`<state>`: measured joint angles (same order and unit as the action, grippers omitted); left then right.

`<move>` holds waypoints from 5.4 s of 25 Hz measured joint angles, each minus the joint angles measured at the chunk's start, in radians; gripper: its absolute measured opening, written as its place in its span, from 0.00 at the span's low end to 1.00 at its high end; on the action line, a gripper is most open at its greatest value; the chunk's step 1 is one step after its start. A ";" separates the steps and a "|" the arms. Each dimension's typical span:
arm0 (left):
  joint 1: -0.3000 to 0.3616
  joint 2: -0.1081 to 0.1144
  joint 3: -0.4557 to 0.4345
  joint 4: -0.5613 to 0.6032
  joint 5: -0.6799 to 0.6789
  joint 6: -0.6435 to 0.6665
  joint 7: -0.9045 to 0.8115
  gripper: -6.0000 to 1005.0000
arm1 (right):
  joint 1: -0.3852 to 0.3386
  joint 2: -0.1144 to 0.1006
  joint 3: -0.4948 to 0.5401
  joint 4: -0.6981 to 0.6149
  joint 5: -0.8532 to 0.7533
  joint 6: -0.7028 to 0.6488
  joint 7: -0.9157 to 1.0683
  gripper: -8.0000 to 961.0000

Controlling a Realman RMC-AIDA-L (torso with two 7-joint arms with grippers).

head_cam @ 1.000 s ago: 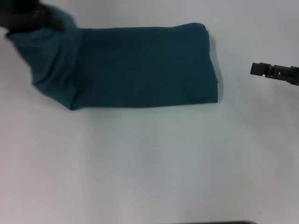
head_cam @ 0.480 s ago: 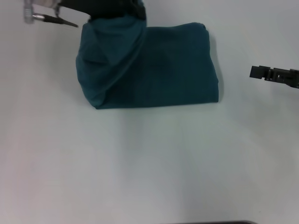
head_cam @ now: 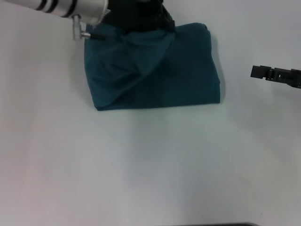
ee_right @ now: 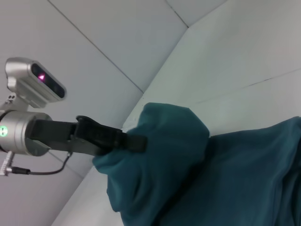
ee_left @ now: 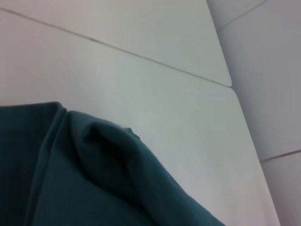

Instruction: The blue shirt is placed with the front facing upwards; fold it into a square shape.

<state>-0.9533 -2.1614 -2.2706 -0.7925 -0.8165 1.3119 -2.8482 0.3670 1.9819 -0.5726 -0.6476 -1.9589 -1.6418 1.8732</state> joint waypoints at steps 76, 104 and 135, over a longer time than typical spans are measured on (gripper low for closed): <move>0.528 0.084 -0.117 -0.022 -0.273 0.205 0.363 0.93 | 0.480 -0.032 -0.140 -0.259 -0.475 0.069 0.520 0.86; 0.245 0.026 0.049 0.148 -0.138 -0.109 0.278 0.83 | 0.454 -0.043 -0.113 -0.262 -0.462 0.053 0.540 0.86; 0.306 0.117 0.064 0.141 -0.147 0.216 0.393 0.09 | 0.434 -0.051 -0.101 -0.256 -0.461 0.058 0.538 0.86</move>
<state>-0.6476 -2.0446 -2.2067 -0.6518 -0.9639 1.5283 -2.4550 0.8013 1.9313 -0.6733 -0.9032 -2.4194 -1.5835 2.4116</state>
